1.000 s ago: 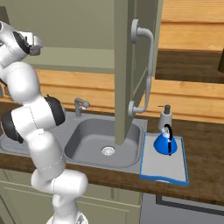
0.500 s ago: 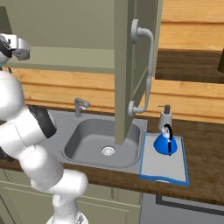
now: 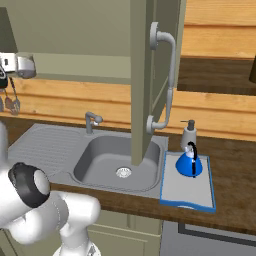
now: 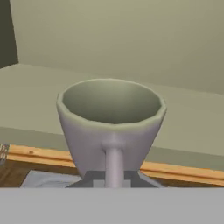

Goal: Pick the kettle from the counter and place it on the tray. Then pick the mug from the cabinet and place it on the tray. Then close the cabinet doors.

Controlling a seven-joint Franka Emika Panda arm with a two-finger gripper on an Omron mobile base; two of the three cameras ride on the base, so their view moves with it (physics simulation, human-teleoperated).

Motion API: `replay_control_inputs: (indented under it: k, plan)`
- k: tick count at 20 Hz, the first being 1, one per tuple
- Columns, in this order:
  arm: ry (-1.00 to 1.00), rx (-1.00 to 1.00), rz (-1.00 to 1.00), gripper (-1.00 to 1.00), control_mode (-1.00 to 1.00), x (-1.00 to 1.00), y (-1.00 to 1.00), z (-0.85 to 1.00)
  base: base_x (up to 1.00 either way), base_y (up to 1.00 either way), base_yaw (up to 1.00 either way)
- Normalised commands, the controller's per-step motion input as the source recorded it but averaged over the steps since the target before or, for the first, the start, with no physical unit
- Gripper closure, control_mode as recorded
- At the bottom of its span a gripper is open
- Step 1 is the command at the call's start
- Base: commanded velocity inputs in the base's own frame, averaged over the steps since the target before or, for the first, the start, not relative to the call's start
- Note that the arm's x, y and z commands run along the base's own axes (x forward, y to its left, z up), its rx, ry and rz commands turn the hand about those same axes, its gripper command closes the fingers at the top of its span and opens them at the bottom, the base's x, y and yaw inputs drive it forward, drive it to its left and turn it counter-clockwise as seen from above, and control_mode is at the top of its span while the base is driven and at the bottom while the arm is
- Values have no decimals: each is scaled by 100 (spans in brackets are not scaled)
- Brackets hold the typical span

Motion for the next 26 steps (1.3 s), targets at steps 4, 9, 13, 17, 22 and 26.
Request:
replay_control_inputs:
  k: [4,9,13,17,22,26]
  plan:
    - [0,0,-18,100,-100,-24,-89,-25,0,0,0]
    - [6,0,-16,100,-100,-16,-83,-25,0,0,0]
    - [0,-3,-11,100,-100,-8,-47,-56,0,0,0]
    - [-1,-9,-10,100,-100,-2,-30,-76,0,0,0]
    - [-8,-7,-19,100,-100,-31,-18,-65,0,0,0]
    - [-15,-2,-22,100,-100,-71,-5,-45,0,0,0]
